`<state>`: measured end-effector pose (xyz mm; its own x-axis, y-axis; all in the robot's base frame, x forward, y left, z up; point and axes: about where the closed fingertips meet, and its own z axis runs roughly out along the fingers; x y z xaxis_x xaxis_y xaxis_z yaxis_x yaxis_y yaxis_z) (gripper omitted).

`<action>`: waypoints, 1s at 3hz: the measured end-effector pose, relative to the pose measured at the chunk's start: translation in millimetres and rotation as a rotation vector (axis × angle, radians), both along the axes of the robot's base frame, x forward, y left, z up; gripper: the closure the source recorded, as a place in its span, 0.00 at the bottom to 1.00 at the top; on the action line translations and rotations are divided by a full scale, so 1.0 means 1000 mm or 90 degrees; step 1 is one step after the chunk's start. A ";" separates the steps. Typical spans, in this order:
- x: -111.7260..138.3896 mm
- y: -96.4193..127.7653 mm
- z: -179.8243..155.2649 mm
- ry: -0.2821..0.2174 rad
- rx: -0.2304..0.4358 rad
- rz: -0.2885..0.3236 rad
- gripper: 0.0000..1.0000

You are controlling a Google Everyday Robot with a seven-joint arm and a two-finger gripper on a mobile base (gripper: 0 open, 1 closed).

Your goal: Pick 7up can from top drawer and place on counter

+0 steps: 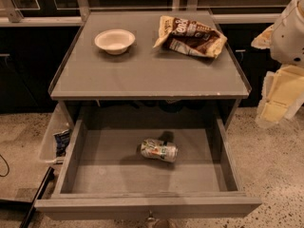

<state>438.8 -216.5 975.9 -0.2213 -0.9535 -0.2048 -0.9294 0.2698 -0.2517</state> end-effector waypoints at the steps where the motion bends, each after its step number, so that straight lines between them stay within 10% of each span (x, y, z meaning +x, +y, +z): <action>1: 0.000 0.000 0.000 0.000 0.000 0.000 0.00; 3: -0.013 0.019 -0.110 0.093 0.101 -0.008 0.00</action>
Offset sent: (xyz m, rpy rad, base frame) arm -0.0171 0.0093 -0.1296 0.2160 0.1938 -0.0382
